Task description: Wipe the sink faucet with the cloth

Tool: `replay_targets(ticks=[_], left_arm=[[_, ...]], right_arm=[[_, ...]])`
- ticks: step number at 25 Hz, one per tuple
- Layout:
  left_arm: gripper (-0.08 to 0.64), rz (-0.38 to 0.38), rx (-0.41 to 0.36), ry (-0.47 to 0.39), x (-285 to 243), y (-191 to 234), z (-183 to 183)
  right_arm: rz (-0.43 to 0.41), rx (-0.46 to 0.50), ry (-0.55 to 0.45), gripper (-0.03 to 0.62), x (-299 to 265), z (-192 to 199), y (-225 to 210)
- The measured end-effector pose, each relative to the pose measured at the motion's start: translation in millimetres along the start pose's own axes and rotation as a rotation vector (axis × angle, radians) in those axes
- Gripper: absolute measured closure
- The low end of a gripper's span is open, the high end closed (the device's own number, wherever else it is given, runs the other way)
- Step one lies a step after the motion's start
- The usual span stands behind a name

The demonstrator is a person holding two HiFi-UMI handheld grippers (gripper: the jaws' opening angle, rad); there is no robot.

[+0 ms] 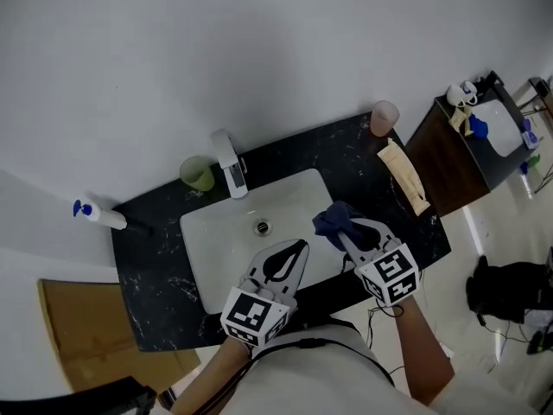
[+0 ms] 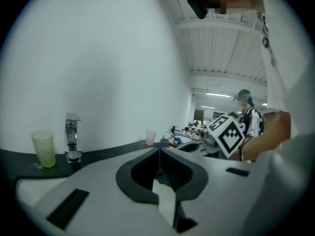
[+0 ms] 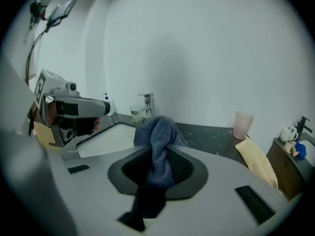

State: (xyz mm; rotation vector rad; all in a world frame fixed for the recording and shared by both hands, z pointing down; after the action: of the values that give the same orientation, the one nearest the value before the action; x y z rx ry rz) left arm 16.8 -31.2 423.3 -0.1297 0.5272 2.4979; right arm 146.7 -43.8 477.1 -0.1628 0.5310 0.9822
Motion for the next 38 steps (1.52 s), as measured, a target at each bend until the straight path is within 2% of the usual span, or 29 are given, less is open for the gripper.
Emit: replay_targets(ticks=[8, 13, 18, 23, 29, 31, 34, 38], left_arm=[[0.549, -0.226, 0.017, -0.121, 49, 53, -32], [0.549, -0.312, 0.056, -0.175, 71, 72, -41], [0.549, -0.364, 0.083, -0.190, 81, 81, -49], [0.549, -0.401, 0.114, -0.179, 86, 84, -52], [0.549, -0.433, 0.125, -0.183, 87, 84, -60], [0.549, -0.443, 0.121, -0.180, 89, 85, -59], [0.549, -0.462, 0.131, -0.178, 91, 89, -57], [0.549, -0.474, 0.141, -0.179, 91, 92, -56]], right_arm=[[-0.170, 0.145, -0.173, 0.514, -70, -96, 28], [-0.246, 0.144, -0.242, 0.514, -100, -135, 27], [-0.320, 0.028, -0.280, 0.514, -140, -135, 20], [-0.320, -0.152, -0.332, 0.514, -184, -127, 0], [-0.337, -0.331, -0.447, 0.513, -237, -155, -24], [-0.349, -0.360, -0.475, 0.514, -246, -169, -28], [-0.347, -0.382, -0.465, 0.514, -260, -171, -31], [-0.328, -0.403, -0.383, 0.514, -280, -143, -29]])
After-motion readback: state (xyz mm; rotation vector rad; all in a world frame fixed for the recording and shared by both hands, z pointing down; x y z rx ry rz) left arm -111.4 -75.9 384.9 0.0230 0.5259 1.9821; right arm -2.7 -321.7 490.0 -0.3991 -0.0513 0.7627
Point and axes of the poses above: the fingertips, and each gripper's own axes: x backward along the fingers, y to its left, z out of its underside, the point moved 4 cm from there along x, backward along the fingers, and after that the axes turned 9 degrees about x, right-handed, at the moved point
